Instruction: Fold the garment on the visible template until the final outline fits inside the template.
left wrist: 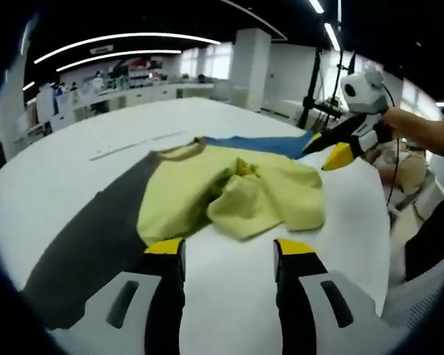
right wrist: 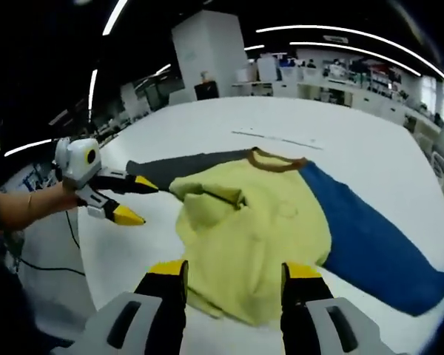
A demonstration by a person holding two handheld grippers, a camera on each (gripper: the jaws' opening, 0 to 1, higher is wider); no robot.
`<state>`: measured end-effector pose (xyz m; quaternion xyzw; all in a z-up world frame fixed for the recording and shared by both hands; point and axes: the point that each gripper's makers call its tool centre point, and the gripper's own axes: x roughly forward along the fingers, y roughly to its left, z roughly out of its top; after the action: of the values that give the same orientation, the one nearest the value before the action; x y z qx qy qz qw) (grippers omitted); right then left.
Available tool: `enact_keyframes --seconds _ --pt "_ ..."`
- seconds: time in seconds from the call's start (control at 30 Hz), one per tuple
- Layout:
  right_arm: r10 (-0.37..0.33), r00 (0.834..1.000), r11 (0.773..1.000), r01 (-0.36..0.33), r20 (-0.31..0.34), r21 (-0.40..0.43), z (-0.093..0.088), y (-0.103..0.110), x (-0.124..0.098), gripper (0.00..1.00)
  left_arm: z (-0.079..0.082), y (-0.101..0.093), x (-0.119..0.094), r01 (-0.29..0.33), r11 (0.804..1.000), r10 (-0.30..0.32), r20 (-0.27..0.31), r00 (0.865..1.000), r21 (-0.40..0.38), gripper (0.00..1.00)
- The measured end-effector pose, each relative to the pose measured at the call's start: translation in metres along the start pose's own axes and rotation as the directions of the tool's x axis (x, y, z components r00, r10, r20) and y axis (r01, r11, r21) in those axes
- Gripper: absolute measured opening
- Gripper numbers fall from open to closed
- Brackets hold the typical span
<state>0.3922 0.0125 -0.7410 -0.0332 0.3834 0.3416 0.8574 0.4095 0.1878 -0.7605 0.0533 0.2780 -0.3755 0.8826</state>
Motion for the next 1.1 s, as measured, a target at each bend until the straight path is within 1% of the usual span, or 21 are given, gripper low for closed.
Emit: enact_keyframes --seconds 0.03,0.1,0.27,0.37,0.43,0.53,0.63,0.77,0.87,0.93,1.0,1.1 --pt "-0.004 1.0 1.0 0.004 -0.004 0.017 -0.005 0.0 -0.002 0.47 0.0 0.0 0.002 0.002 1.0 -0.002 0.0 1.0 0.0 0.43" --pt "-0.011 1.0 1.0 0.011 -0.018 0.023 -0.014 0.0 -0.004 0.47 0.001 -0.001 0.008 0.005 1.0 -0.005 -0.002 1.0 0.002 0.42" --pt "-0.03 0.999 0.998 0.032 -0.039 0.052 -0.031 0.003 -0.005 0.47 0.0 0.002 0.019 0.008 1.0 -0.008 -0.018 1.0 0.003 0.4" --pt "-0.03 0.998 0.996 0.034 -0.052 0.087 -0.044 0.01 -0.002 0.46 0.001 0.005 0.027 0.0 1.0 0.0 -0.029 1.0 0.007 0.36" --pt "-0.034 0.997 0.993 0.041 -0.065 0.112 -0.052 0.013 0.002 0.44 -0.001 0.008 0.031 -0.004 1.0 0.004 -0.051 0.999 0.01 0.33" --pt "-0.048 0.996 0.991 0.057 -0.075 0.12 -0.061 0.016 0.007 0.41 0.002 0.012 0.036 -0.009 1.0 0.009 -0.046 0.999 0.0 0.32" --pt "-0.065 0.995 0.988 0.074 -0.071 0.137 -0.063 0.016 0.011 0.36 0.004 0.012 0.04 -0.007 1.0 0.006 -0.043 0.999 -0.006 0.28" --pt "-0.071 0.996 0.986 0.08 -0.062 0.145 -0.062 0.018 0.017 0.26 0.001 0.013 0.046 -0.01 1.0 0.008 -0.059 0.998 -0.018 0.27" --pt "-0.079 0.995 0.985 0.086 -0.057 0.151 -0.061 0.02 0.021 0.24 -0.001 0.011 0.049 -0.005 1.0 0.003 -0.068 0.998 -0.026 0.24" --pt "-0.091 0.994 0.983 0.099 -0.057 0.152 -0.061 0.018 0.024 0.24 -0.003 0.012 0.051 -0.007 1.0 0.005 -0.073 0.997 -0.025 0.23" --pt "-0.089 0.995 0.982 0.096 -0.053 0.163 -0.059 0.019 0.026 0.23 -0.004 0.015 0.053 -0.016 0.999 0.014 -0.077 0.997 -0.034 0.23" --pt "-0.098 0.994 0.982 0.105 -0.05 0.16 -0.057 0.021 0.029 0.21 -0.002 0.018 0.055 -0.026 0.998 0.022 -0.067 0.998 -0.058 0.22"
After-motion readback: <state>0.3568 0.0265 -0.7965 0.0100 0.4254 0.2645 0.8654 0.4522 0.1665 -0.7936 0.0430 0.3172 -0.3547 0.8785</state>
